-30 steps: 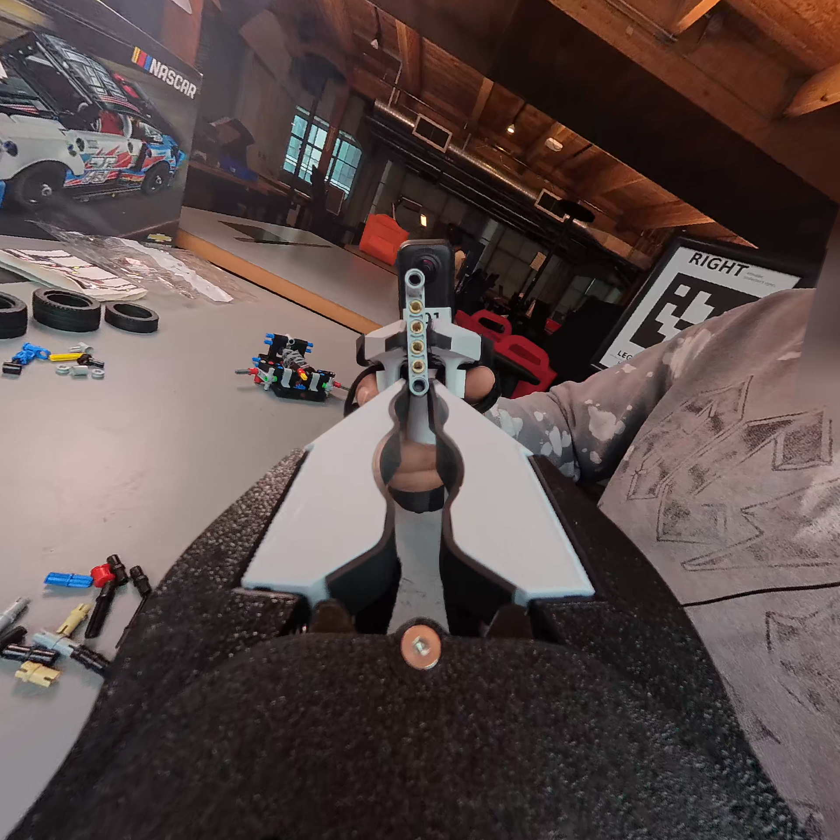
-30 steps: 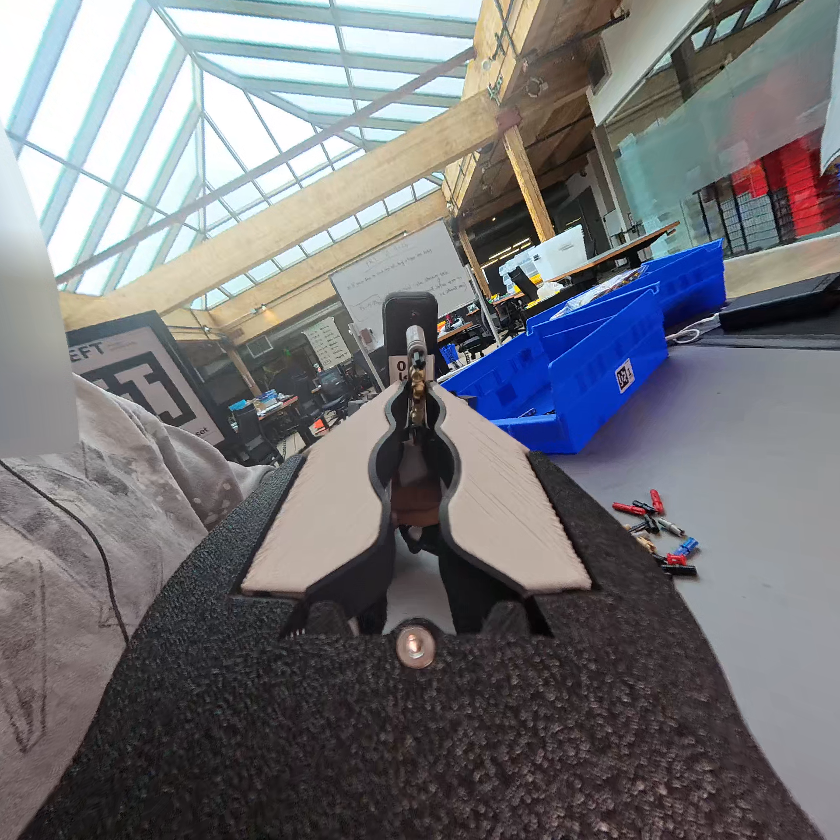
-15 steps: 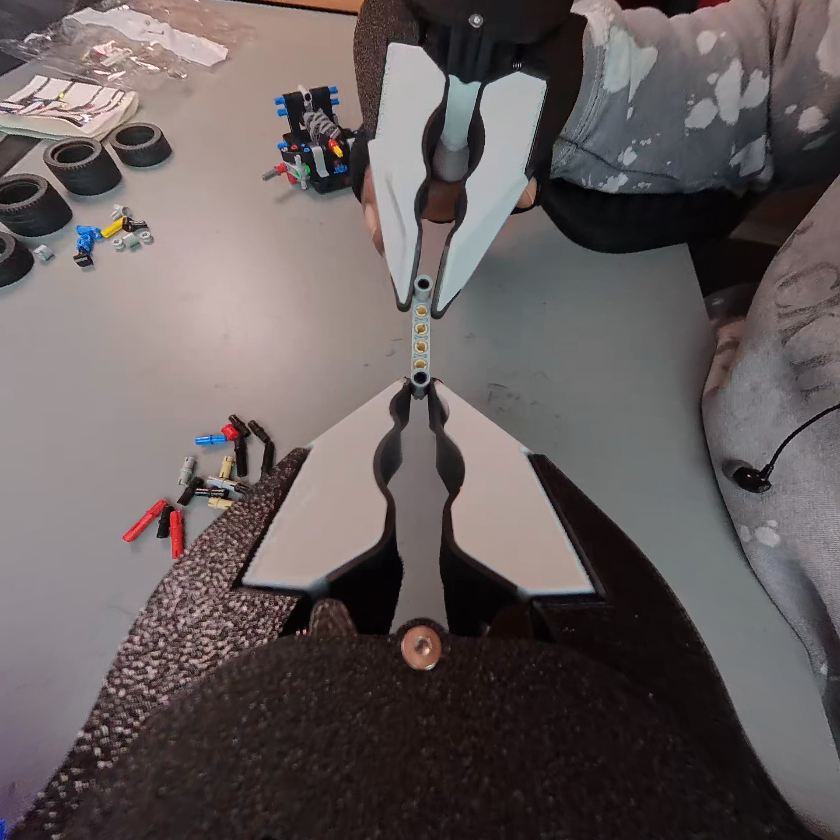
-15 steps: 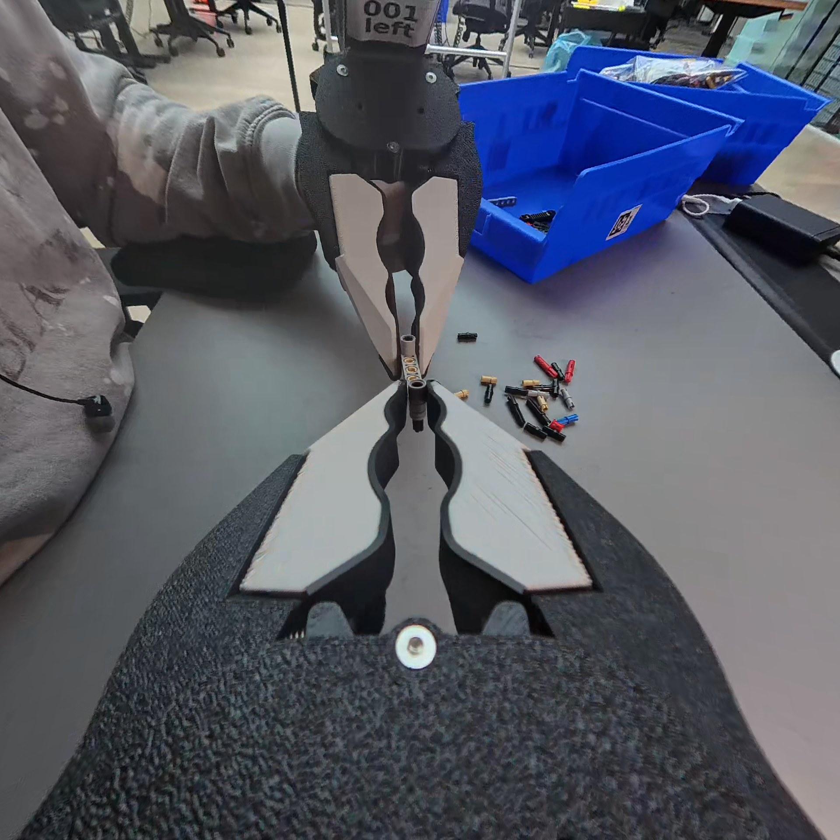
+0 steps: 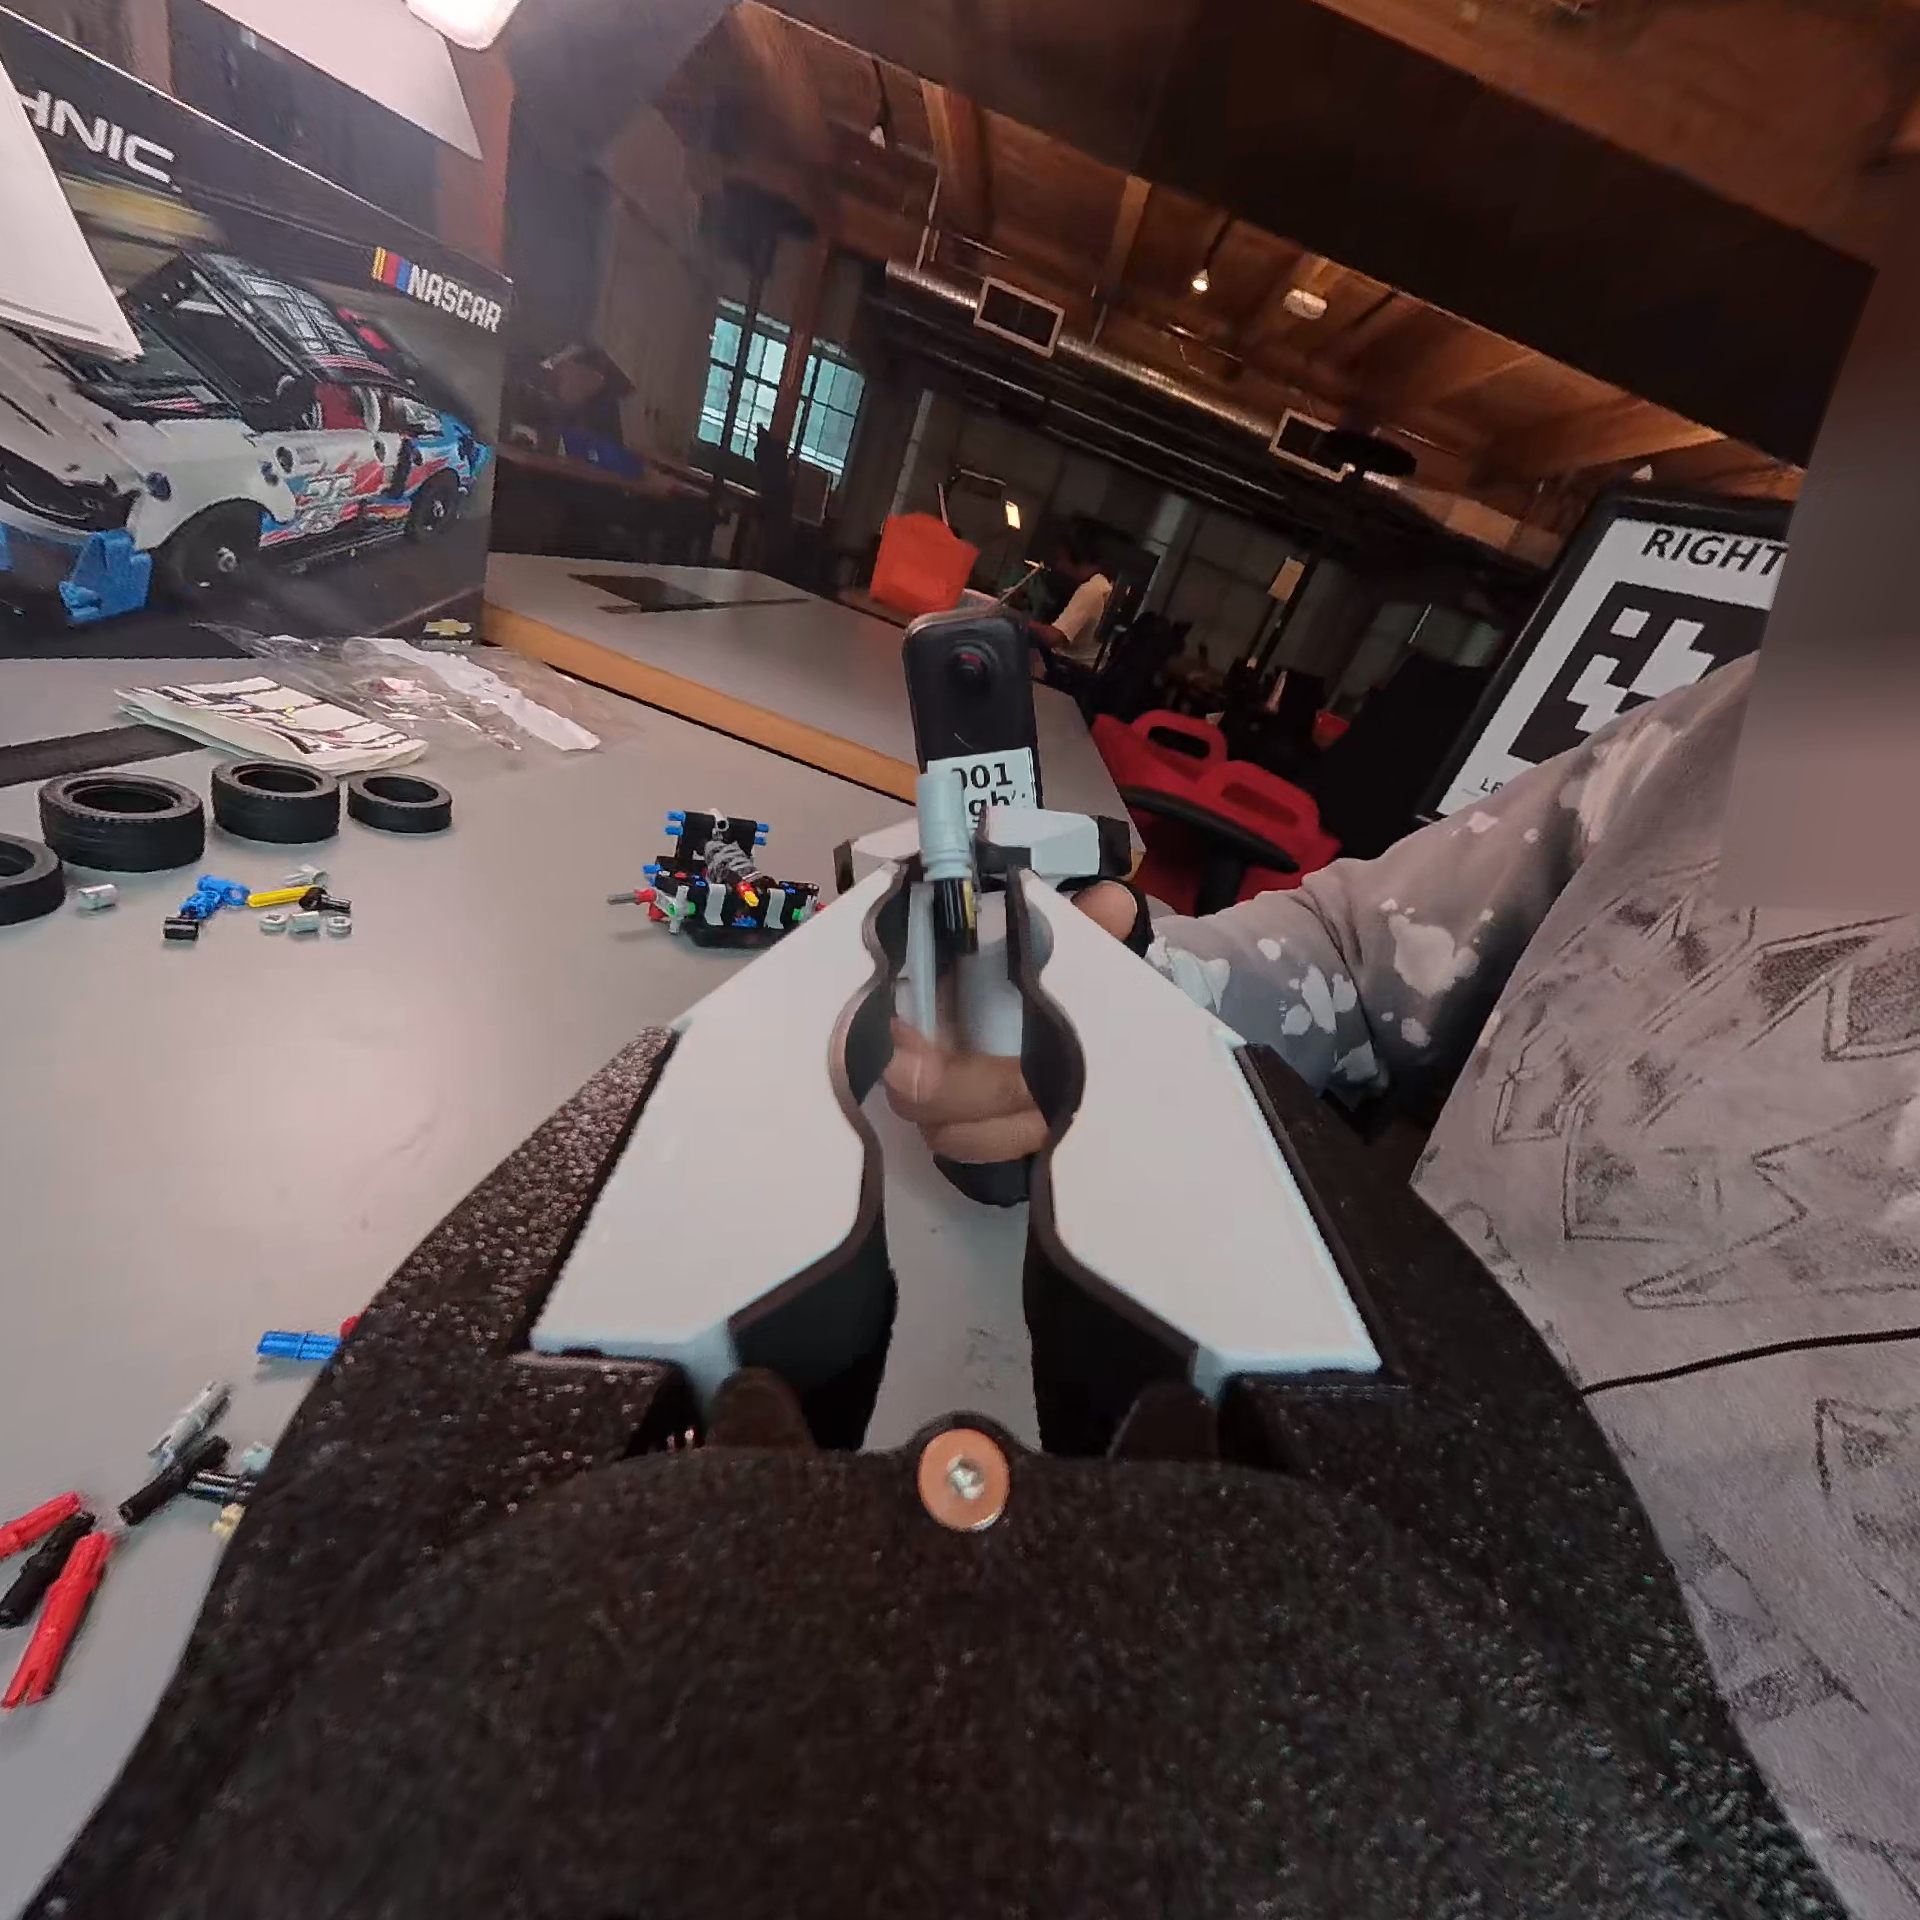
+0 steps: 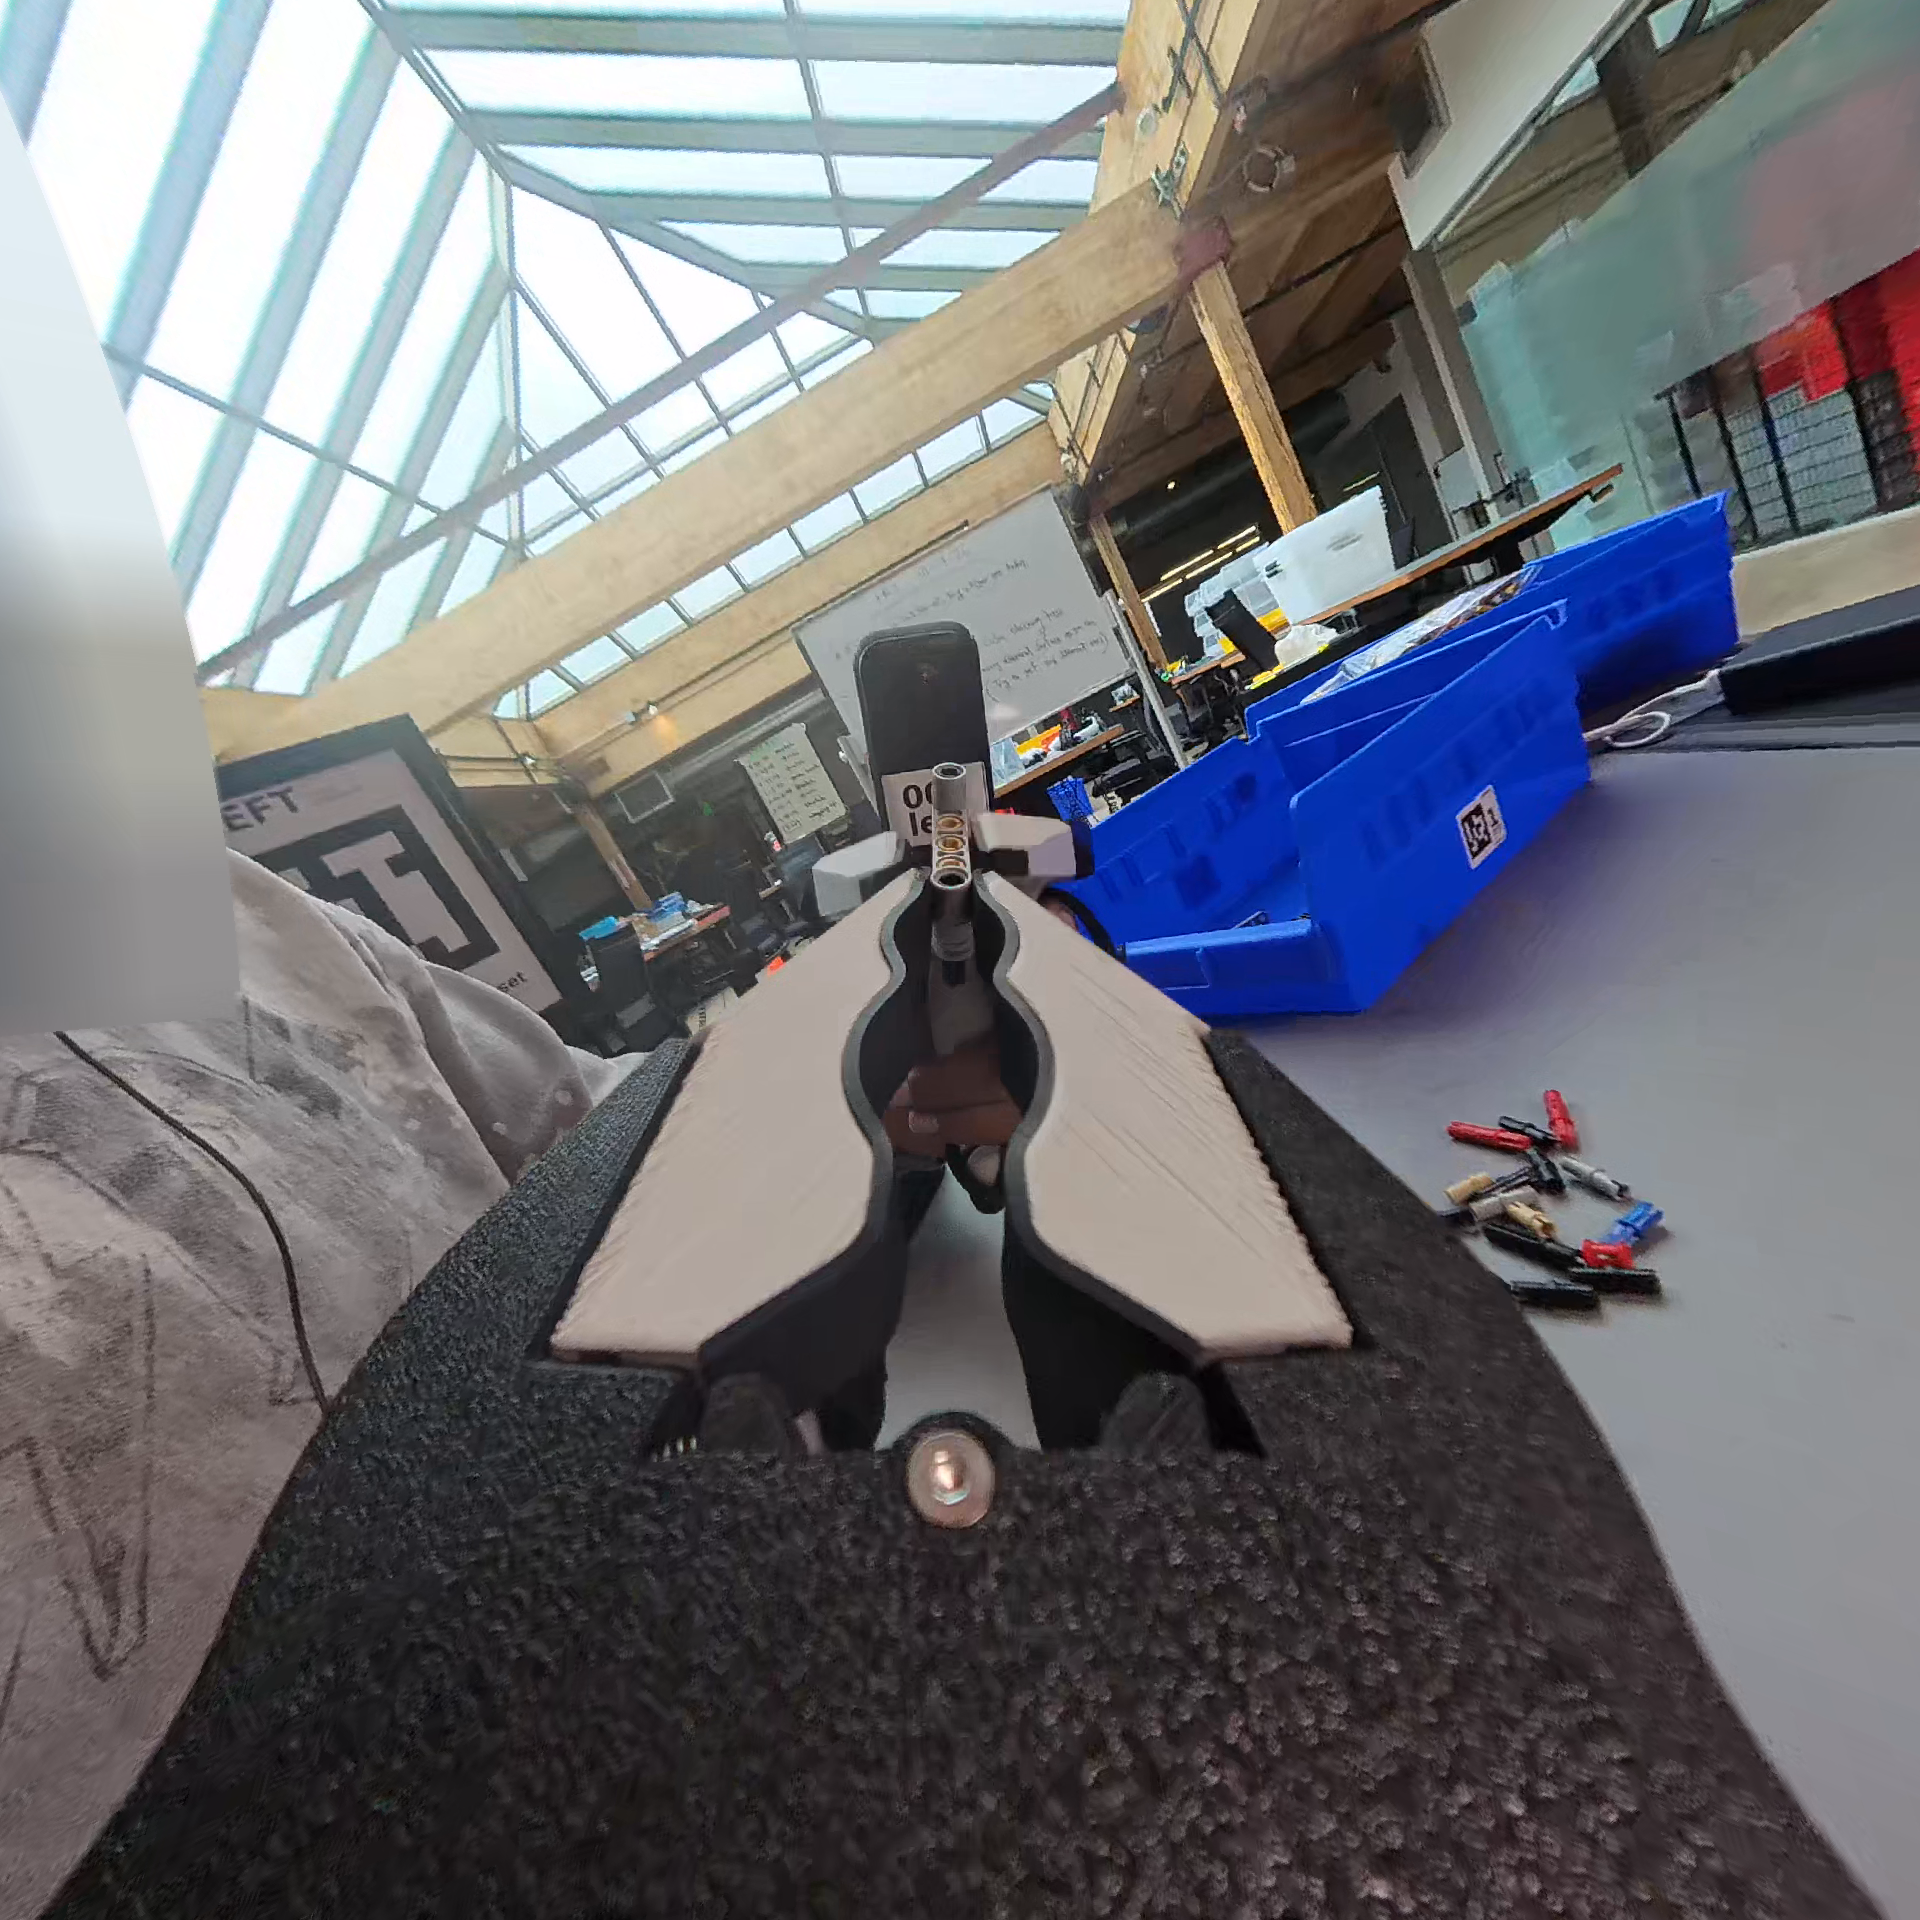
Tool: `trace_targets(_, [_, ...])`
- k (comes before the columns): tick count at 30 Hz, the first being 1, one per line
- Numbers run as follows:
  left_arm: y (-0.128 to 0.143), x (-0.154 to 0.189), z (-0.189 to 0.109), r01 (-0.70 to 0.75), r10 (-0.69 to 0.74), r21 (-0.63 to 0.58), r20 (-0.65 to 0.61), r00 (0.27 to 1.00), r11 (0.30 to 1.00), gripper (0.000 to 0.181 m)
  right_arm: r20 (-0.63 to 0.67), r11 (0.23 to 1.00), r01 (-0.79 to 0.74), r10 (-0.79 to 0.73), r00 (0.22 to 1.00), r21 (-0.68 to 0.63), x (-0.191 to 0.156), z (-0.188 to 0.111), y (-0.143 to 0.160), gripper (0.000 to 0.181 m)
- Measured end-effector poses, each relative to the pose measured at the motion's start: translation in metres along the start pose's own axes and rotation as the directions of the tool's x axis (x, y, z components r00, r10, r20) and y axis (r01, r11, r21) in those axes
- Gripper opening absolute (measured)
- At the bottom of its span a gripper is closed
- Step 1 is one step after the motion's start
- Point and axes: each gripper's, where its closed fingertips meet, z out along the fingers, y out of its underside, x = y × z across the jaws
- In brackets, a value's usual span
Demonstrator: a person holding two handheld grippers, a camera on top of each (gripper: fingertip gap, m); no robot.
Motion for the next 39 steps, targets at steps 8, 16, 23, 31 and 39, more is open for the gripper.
trace_targets(8, [0.015,0.01,-0.006,-0.062,0.054,-0.152,-0.052,0.997,0.986,0.006,0.069,0.939,0.207,-0.195,0.978,-0.273,-0.007,-0.005,0.029,0.007])
trace_targets(16, [0.029,0.009,-0.004,-0.054,0.044,-0.21,-0.053,0.998,0.976,0.008,0.087,0.869,0.345,-0.337,0.938,-0.354,-0.005,-0.012,0.036,0.007])
trace_targets(23, [0.033,0.01,-0.003,-0.05,0.037,-0.243,-0.059,0.998,0.969,0.007,0.077,0.887,0.326,-0.319,0.945,-0.325,-0.006,-0.011,0.038,0.007])
trace_targets(31, [0.046,0.006,-0.008,-0.077,0.072,-0.364,-0.029,0.997,0.928,0.008,0.105,0.896,0.262,-0.24,0.965,-0.359,-0.002,-0.013,0.048,0.006])
trace_targets(39, [0.051,0.012,-0.012,-0.067,0.046,-0.419,-0.062,0.997,0.905,0.008,0.201,0.808,0.378,-0.321,0.926,-0.452,-0.007,-0.014,0.056,0.006])
